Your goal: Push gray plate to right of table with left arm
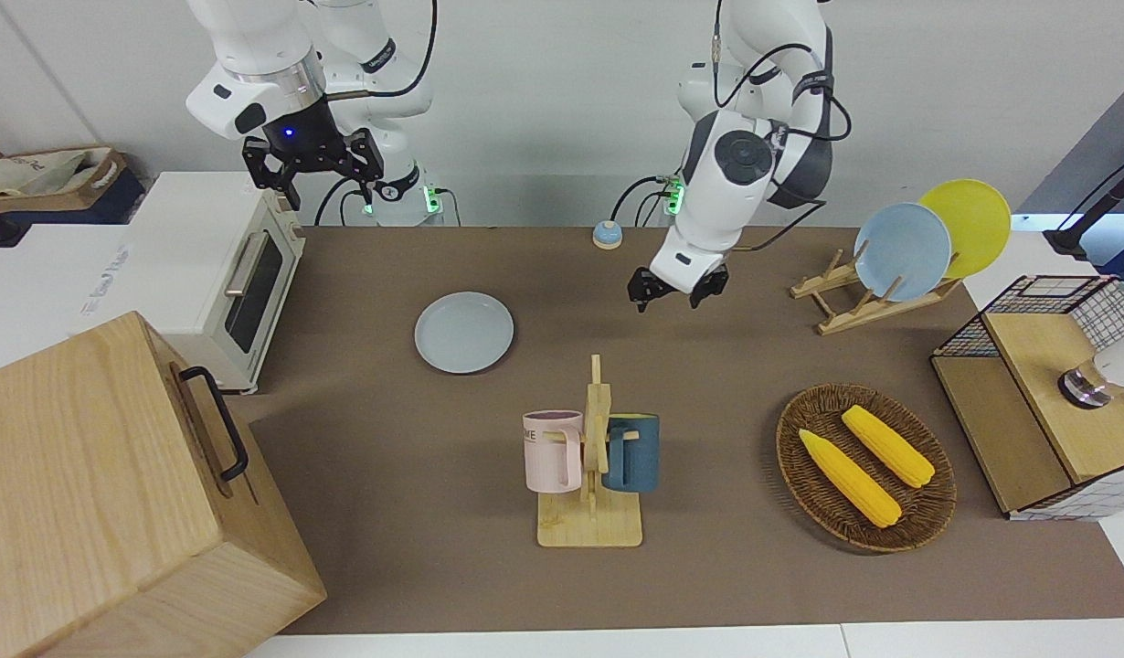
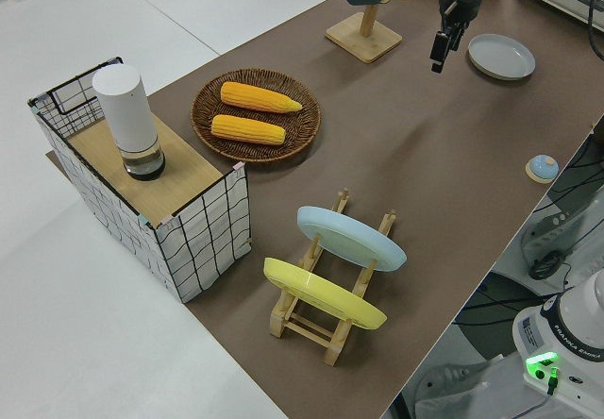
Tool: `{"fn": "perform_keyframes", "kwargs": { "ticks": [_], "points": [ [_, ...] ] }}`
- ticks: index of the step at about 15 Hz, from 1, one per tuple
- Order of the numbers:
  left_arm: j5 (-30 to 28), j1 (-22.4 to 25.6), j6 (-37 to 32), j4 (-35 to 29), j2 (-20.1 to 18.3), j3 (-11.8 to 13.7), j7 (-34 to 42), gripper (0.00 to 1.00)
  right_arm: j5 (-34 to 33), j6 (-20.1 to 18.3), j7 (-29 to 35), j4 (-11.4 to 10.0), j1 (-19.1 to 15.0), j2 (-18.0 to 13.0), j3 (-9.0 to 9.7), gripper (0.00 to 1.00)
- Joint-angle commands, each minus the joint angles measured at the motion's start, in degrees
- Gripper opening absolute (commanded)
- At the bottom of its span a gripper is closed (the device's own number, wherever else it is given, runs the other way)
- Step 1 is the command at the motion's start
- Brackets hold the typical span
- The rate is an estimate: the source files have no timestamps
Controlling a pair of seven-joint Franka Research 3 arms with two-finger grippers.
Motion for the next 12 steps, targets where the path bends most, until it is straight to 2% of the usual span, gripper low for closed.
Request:
{"fn": "perform_keyframes", "kwargs": {
  "ticks": [1,6,9,12],
  "points": [
    [0.5,5.7,-2.2,-2.5,-4.6,-0.5,5.0,0.99,0.5,-0.7,-0.1,0.1,-0.6,-0.4,0.23,0.983],
    [1.4,12.4,-4.8,-2.3,-6.5,-0.5,15.4,0.99,0.5,-0.7,-0.1,0.0,-0.6,-0.4,0.32,0.983],
    [2.9,14.9,-5.2,-1.7,-6.9,-0.5,16.1,0.99,0.5,-0.7,-0.1,0.1,-0.6,-0.4,0.23,0.983],
    [5.6,15.0,-5.8,-0.8,-7.0,-0.3,16.2,0.99,0.5,-0.7,-0.1,0.1,-0.6,-0.4,0.32,0.983]
  ]
}}
